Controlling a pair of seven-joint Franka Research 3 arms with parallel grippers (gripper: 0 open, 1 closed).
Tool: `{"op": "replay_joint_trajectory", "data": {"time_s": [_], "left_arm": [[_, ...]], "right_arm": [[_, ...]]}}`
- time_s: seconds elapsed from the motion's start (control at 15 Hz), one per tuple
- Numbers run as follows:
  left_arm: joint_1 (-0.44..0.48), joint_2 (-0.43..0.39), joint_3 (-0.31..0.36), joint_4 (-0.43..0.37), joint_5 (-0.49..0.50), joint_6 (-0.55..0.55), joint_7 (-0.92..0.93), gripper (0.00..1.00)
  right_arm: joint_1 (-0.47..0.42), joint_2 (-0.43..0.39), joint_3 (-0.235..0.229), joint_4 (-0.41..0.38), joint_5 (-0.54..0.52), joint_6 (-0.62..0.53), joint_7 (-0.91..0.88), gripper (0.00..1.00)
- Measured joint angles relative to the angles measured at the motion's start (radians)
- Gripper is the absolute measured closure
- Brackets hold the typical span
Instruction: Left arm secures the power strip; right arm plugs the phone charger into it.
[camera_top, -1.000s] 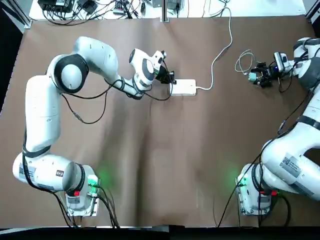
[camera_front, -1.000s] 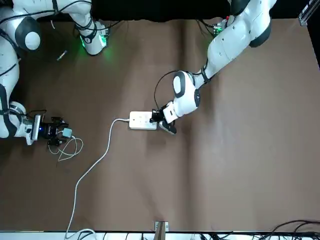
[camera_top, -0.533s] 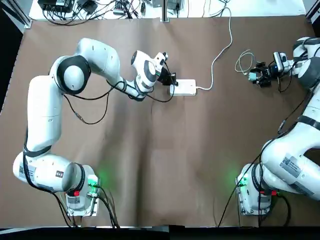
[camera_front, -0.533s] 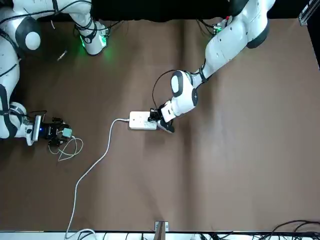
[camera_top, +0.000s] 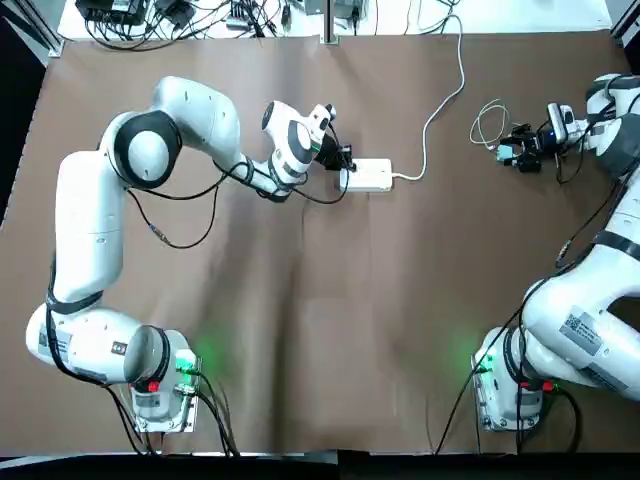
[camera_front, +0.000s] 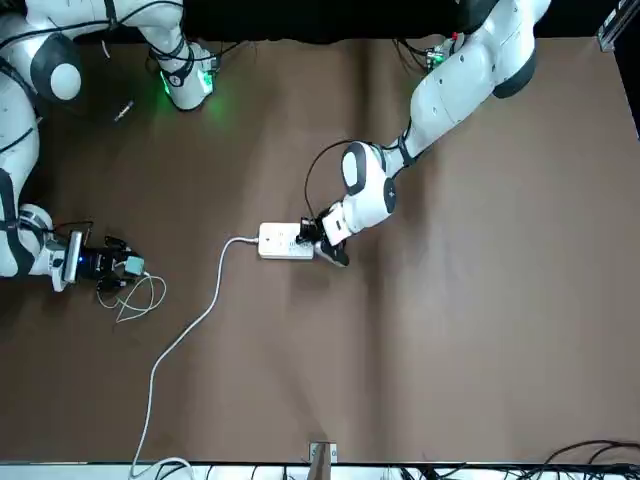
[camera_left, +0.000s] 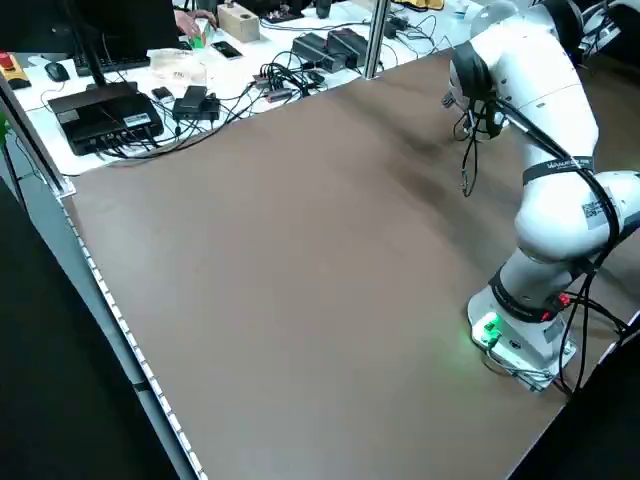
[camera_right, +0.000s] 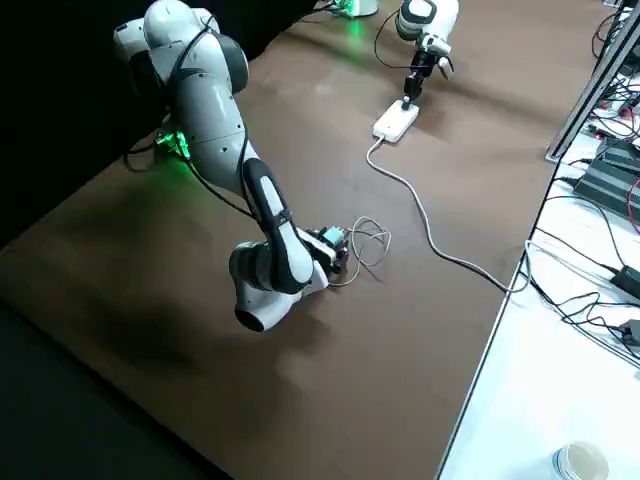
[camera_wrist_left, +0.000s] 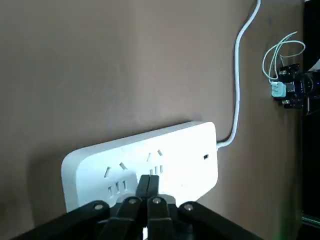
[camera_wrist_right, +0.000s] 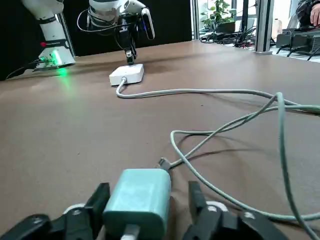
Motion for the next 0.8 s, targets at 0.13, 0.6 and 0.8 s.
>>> {"op": "replay_joint_trajectory", "data": {"time_s": [0.13,0.6,0.8], "left_arm": [[0.0,0.0,0.0,0.001,0.0,0.001,0.0,0.99],[0.003,0.0,0.001,0.003,0.0,0.001,0.001,0.99],[0.003,0.0,0.001,0.003,0.0,0.001,0.001,0.99]], "right_arm": [[0.0,0.0,0.0,0.001,0.002,0.002,-0.001,0.38],[0.024,-0.013,0.002,0.01,0.004,0.012,0.018,0.52],[0.048,-0.056,0.001,0.017,-0.004,0.015,0.099,0.52]]}}
